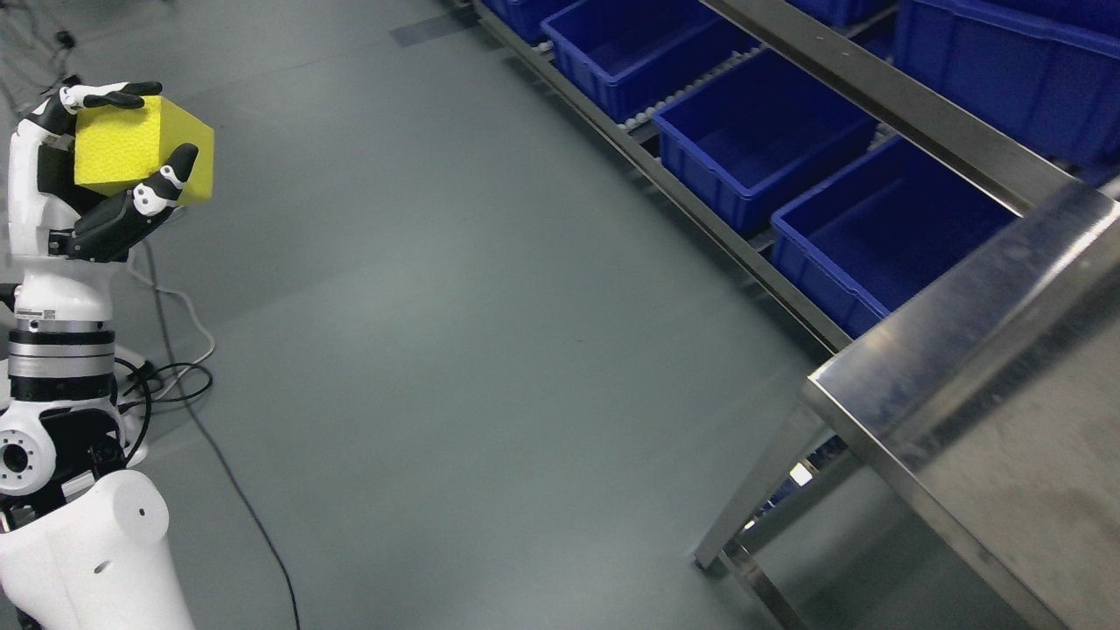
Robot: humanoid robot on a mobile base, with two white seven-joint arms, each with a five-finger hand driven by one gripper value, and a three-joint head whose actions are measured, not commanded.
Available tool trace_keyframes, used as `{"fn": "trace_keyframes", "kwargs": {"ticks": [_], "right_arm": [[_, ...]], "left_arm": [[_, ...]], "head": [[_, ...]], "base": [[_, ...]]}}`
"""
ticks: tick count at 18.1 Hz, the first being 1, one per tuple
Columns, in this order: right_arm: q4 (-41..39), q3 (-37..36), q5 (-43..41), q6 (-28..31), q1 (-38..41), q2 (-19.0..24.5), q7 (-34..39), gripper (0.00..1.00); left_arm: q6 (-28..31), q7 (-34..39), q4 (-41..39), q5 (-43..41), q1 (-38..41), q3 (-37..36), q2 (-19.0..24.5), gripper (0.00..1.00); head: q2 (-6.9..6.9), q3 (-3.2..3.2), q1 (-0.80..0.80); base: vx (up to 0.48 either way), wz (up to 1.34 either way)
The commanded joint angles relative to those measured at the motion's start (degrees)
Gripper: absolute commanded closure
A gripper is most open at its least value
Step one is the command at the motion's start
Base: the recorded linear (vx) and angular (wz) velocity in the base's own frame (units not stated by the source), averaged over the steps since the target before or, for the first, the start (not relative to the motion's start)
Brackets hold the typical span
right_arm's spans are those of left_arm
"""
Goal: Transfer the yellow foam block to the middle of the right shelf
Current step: 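Hold the cube raised in the left hand while turning toward the bin shelf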
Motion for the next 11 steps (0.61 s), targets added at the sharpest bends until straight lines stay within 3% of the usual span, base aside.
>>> {"fn": "trace_keyframes", "kwargs": {"ticks": [1, 11], "right_arm": [[-1.0, -0.35, 0.18, -0.01, 0.01, -1.0, -0.04, 0.0], [-1.0, -0.35, 0.18, -0.01, 0.01, -1.0, -0.04, 0.0]], "left_arm": [[0.04, 0.04, -0.11, 0.0, 0.06, 1.85, 0.96, 1.0], [0.12, 0.48, -0.03, -0.18, -0.46, 1.59, 0.96, 1.0]], "head": [[0.0, 0.0, 0.0], [0.0, 0.0, 0.0]], "base": [[0.095, 0.76], [0.112, 0.56]]}}
